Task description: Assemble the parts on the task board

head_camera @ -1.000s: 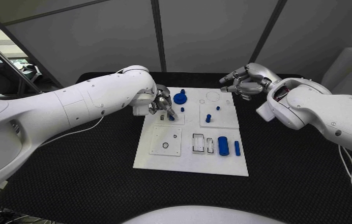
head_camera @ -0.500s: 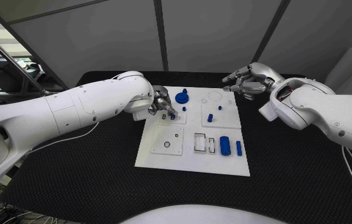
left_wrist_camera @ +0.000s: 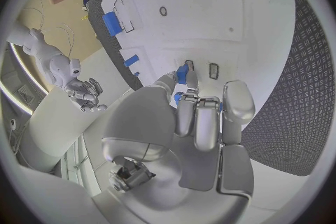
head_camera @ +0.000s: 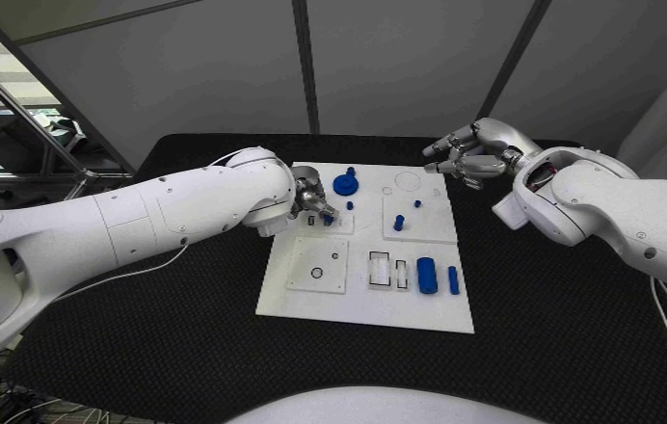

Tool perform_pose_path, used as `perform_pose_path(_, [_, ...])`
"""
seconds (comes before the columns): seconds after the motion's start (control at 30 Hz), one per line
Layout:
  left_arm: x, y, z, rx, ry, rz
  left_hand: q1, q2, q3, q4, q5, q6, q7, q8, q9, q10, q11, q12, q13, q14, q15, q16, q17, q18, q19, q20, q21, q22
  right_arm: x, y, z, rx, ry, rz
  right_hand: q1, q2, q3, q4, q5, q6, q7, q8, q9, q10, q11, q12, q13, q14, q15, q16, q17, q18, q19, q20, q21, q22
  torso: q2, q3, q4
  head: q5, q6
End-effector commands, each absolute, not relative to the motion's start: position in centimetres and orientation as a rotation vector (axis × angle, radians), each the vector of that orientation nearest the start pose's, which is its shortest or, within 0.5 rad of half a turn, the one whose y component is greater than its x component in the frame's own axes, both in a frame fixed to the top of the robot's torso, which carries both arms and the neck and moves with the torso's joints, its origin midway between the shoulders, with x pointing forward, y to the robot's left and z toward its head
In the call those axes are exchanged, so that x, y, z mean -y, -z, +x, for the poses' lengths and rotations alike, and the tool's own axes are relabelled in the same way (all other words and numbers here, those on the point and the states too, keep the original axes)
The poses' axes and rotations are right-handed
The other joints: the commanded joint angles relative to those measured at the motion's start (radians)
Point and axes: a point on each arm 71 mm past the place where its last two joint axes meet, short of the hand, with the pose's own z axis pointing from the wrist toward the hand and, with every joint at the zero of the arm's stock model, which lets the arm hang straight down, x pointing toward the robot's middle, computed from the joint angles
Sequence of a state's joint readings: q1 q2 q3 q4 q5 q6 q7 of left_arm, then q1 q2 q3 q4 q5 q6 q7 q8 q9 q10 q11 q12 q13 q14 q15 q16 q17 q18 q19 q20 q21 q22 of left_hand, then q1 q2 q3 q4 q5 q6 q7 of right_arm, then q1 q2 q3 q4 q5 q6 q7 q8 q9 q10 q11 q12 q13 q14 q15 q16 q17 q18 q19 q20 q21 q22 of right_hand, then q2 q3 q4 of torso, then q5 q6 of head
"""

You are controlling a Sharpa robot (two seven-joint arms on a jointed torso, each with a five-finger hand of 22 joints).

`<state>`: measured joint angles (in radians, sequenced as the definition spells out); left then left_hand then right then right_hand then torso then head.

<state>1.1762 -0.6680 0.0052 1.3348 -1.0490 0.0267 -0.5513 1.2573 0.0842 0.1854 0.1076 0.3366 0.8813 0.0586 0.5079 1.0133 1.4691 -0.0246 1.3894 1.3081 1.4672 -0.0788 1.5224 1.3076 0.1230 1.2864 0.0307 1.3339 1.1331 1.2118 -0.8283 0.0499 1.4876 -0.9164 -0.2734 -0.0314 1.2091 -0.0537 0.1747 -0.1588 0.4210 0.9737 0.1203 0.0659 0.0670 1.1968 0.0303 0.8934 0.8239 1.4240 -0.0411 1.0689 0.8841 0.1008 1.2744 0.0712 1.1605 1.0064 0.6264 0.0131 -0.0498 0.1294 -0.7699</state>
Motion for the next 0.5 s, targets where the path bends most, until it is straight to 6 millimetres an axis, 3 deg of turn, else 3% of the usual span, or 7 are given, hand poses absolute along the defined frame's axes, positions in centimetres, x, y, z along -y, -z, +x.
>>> perform_pose_path(0.03, [-18.59,23.22,51.17,-2.203,0.374,-0.324,-0.01,0.001,0.13,-0.122,0.005,0.029,-0.023,0.003,0.001,0.037,-0.007,0.005,0.198,0.087,-0.007,0.005,0.208,-0.029,0.008,-0.002,0.005,0.002,20.5,15.25,50.61,-1.71,-0.984,0.338,-0.009,-0.001,0.006,-0.001,0.003,-0.006,-0.001,-0.002,-0.001,-0.006,0.002,-0.003,-0.001,0.007,-0.001,-0.004,-0.001,0.019,0.004,-0.003,-0.007,-0.001,0.001,-0.0006,0.0003,0.001,-0.001])
perform_pose_path(0.2, [-18.52,23.39,50.94,-2.227,0.362,-0.302,-0.014,-0.001,0.138,-0.127,0.009,0.03,-0.023,0.002,0.005,0.038,-0.008,0.005,0.198,0.087,-0.008,0.005,0.208,-0.029,0.008,-0.003,0.004,0.002,20.5,15.26,50.62,-1.712,-0.983,0.339,-0.009,-0.001,0.006,-0.001,0.003,-0.006,-0.001,-0.002,-0.001,-0.006,0.002,-0.003,-0.001,0.007,-0.001,-0.004,-0.001,0.019,0.004,-0.003,-0.007,-0.001,0.001,-0.0006,-0.0002,0.001,-0.003])
perform_pose_path(0.3, [-18.43,23.52,50.75,-2.244,0.355,-0.284,-0.028,-0.009,0.158,-0.138,0.046,0.033,-0.023,-0.001,0.016,0.039,-0.008,0.005,0.199,0.088,-0.009,0.006,0.21,-0.029,0.01,-0.004,0.003,0.003,20.5,15.27,50.64,-1.712,-0.981,0.34,-0.009,-0.001,0.006,-0.001,0.003,-0.006,-0.001,-0.002,-0.001,-0.006,0.002,-0.003,-0.001,0.007,-0.001,-0.004,-0.001,0.019,0.004,-0.003,-0.007,-0.001,0.001,-0.0007,-0.0004,0.001,-0.002])
perform_pose_path(0.5, [-18.46,23.65,50.58,-2.262,0.337,-0.256,-0.037,-0.015,0.168,-0.144,0.056,0.035,-0.024,-0.002,0.022,0.038,-0.009,0.002,0.199,0.088,-0.009,0.006,0.209,-0.029,0.01,-0.004,0.003,0.004,20.46,15.29,50.65,-1.713,-0.979,0.337,-0.012,-0.003,0.007,0.0,0.003,-0.006,-0.001,-0.002,-0.001,-0.005,0.002,-0.002,-0.001,0.007,-0.001,-0.004,0.001,0.019,0.004,-0.003,-0.009,-0.003,0.0,-0.001,0.0001,0.002,-0.004])
